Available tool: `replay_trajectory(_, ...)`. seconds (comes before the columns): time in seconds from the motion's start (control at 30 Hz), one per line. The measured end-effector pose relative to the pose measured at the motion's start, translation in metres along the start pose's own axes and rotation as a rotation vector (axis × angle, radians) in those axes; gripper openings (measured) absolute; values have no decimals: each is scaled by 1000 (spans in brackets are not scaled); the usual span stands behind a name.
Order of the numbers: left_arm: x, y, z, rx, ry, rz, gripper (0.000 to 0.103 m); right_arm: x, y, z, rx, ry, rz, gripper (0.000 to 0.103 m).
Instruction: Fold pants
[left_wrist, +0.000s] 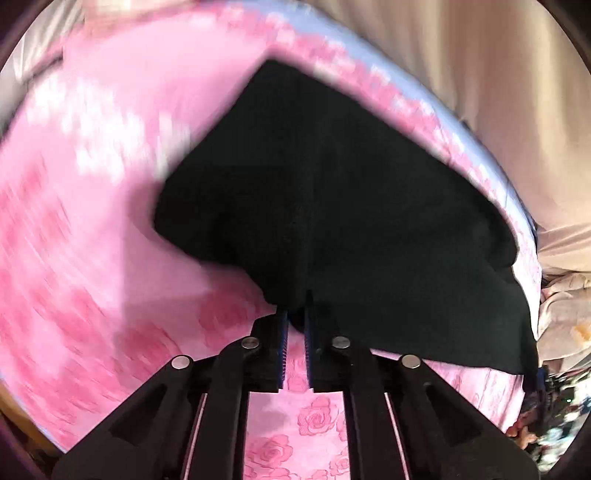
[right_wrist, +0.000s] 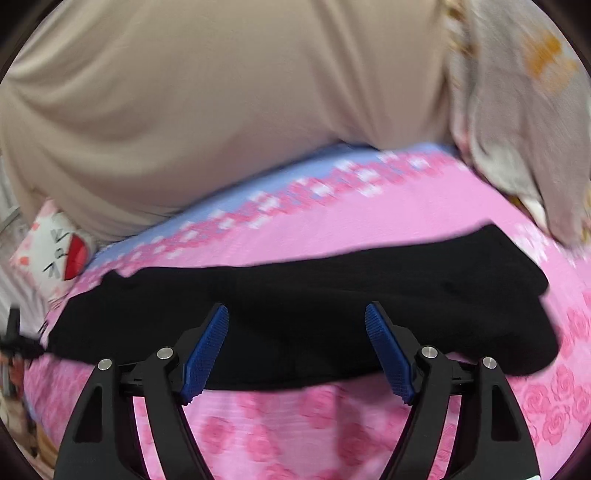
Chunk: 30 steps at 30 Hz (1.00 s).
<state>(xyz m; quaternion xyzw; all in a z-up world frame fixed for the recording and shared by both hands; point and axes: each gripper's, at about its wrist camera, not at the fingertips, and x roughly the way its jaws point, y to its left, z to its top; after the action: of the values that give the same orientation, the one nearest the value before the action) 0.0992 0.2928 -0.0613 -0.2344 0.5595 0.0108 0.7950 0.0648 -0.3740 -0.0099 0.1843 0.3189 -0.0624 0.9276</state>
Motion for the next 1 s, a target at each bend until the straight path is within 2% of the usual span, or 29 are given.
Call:
replay_trajectory(0.03,-3,-5,-3,19,-21,22,14,-3,-6,1,17,-2,-11,75)
replay_trajectory(0.07,-10,-13,-6,49,-55,70,28,-9,-12,2,23,-14,-30,75)
replay_trajectory(0.1,-16,-21,-9,67,-91,122,60,-20,-19,5,18,-35,-76,75)
replay_trajectory(0.13,-25,-29,-14,80,-132,182,77,-26,-26,8,14,-41,-118,75)
replay_trajectory(0.17,-32,-36,-18,93,-164,205,94,-34,-36,12,17,-46,-167,75)
replay_trajectory(0.23,-41,-57,-29,144,-205,229,94,-45,-62,22,59,-48,-231,75)
replay_trajectory(0.3,-48,-79,-39,169,-250,245,94,-45,-85,29,111,-23,-238,75)
replay_trajectory(0.4,-47,-114,-53,234,-291,229,94,-17,-121,34,222,101,-131,75)
replay_trajectory(0.43,-45,-127,-57,261,-295,228,94,-7,-127,32,240,150,-123,75)
replay_trajectory(0.47,-41,-139,-62,290,-295,231,94,5,-132,28,249,202,-153,71)
replay_trajectory(0.5,-37,-150,-65,315,-291,233,94,15,-133,23,241,249,-192,38)
replay_trajectory(0.53,-32,-161,-70,345,-281,233,94,24,-127,17,185,292,-225,27)
replay_trajectory(0.57,-28,-168,-73,362,-270,231,94,23,-120,17,144,280,-243,13)
replay_trajectory(0.6,-23,-178,-75,383,-255,228,94,17,-108,21,72,261,-285,8)
replay_trajectory(0.67,-19,-189,-77,407,-249,231,94,-1,-94,40,20,182,-279,6)
replay_trajectory(0.73,-15,-204,-77,427,-256,231,94,-28,-88,73,-13,57,-272,7)
replay_trajectory(0.8,-7,-218,-77,441,-260,219,94,-31,-96,97,-47,7,-271,8)
replay_trajectory(0.83,-3,-221,-80,449,-254,211,94,-20,-107,100,-56,18,-295,11)
replay_trajectory(0.87,5,-226,-80,457,-245,203,94,-2,-119,100,-64,46,-329,20)
replay_trajectory(0.9,12,-228,-81,462,-228,204,94,14,-130,95,-71,78,-372,21)
replay_trajectory(0.93,21,-231,-81,467,-207,204,94,41,-152,84,-71,156,-462,21)
replay_trajectory(0.97,28,-232,-81,469,-195,211,94,56,-167,75,-35,223,-520,19)
replay_trajectory(1.0,32,-231,-80,464,-187,229,94,60,-179,68,32,251,-536,19)
